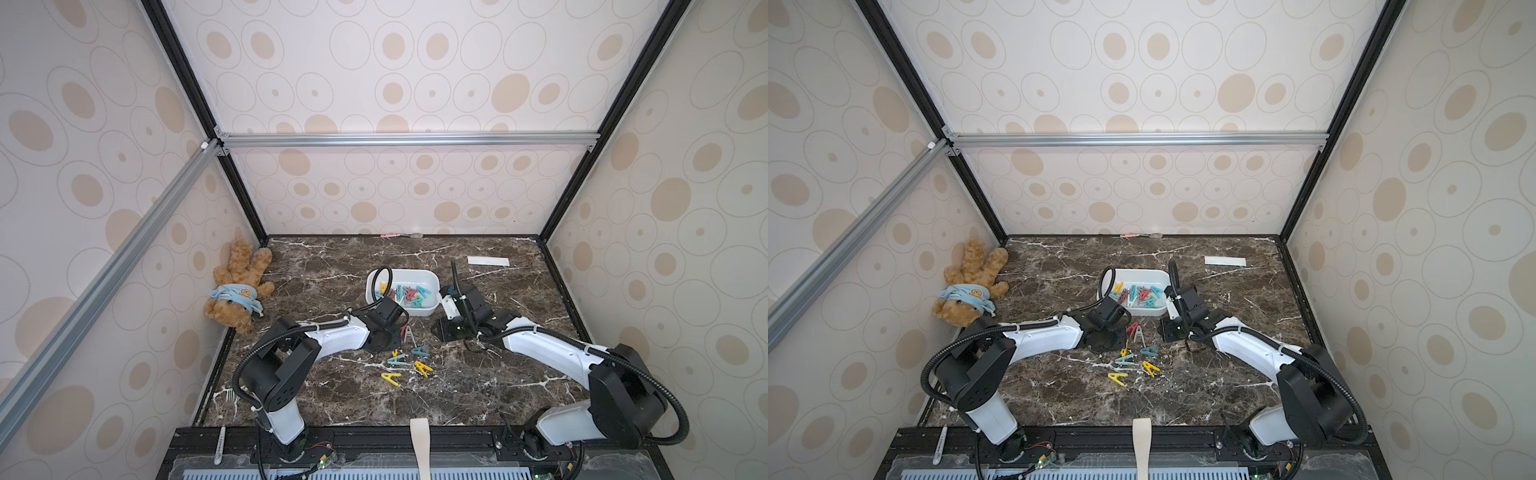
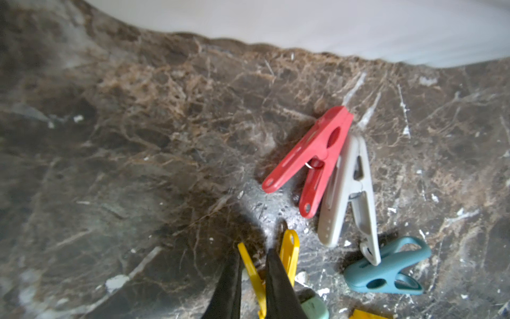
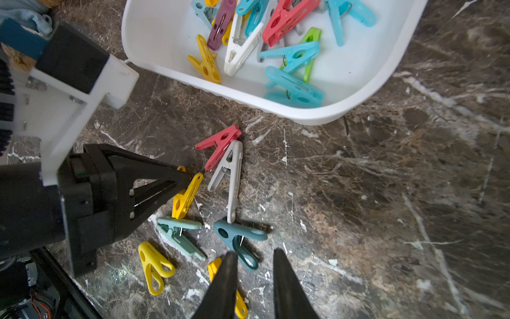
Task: Put the clothespins into the storage box
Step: Pick up the clothespin from the center of the board, then place the clothespin in the storage box.
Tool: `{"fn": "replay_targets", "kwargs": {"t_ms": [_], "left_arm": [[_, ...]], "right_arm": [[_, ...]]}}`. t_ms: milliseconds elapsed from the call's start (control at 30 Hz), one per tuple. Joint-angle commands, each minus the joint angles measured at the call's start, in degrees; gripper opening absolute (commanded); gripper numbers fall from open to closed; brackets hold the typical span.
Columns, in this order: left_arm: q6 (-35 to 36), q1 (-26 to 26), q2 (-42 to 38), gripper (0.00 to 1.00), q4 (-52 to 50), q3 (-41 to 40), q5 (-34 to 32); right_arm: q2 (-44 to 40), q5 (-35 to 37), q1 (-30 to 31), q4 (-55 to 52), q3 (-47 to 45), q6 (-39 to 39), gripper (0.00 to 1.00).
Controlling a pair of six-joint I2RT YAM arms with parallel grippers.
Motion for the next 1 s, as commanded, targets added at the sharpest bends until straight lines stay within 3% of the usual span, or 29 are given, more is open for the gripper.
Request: {"fn": "replay_targets", "kwargs": {"t_ms": [0,267,800,967], "left_arm": [[-0.35,-0.31,0.37,0.12,-2.63,1.09,-1.68],[0.04,-0.23,-2.13,0.0,-0.8,0.39,-1.81],[5.25,7.31,-20.35,0.0,3.77,-11.17,2.61],[10.53,11.26,-22.4,0.0,4.37,-9.8,4.52]], "right_arm": [[0.04,-0.55,-0.03,0.18,-0.66,-0.36,0.26],[-0.73,-0.64,-0.05,-0.93,0.0,0.12,0.25],[1.19,-2.78,0.1,-6.45,4.86,3.49,0.25],[4.27,-5.52,0.06,-6.45,8.16,5.01,0.25]]}}
